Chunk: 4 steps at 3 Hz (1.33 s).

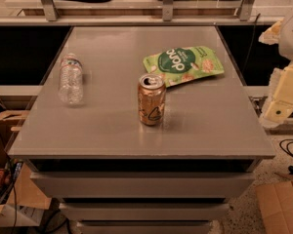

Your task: Pick orange can

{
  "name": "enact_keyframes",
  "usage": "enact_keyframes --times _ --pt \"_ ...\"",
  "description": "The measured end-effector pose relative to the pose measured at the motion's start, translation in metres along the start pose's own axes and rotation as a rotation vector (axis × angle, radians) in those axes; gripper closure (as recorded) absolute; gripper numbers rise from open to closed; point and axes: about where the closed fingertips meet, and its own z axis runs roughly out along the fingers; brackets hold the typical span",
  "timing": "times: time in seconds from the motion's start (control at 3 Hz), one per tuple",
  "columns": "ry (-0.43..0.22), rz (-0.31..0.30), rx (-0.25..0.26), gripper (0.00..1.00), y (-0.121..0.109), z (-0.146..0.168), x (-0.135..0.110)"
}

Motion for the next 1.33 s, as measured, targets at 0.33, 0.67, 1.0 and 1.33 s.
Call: enact_keyframes --times 0.33,0.67,1.0,1.33 --pt "0.0 0.0 0.0 0.0 0.0 0.0 0.0" --pt "-0.051 0.024 0.017 0.0 0.0 0.001 -0.015" --pt "-0.136 0.049 0.021 0.0 -0.001 0.01 -0.034" --pt "-0.27 0.072 0.016 0.0 -0.006 0.026 -0.055"
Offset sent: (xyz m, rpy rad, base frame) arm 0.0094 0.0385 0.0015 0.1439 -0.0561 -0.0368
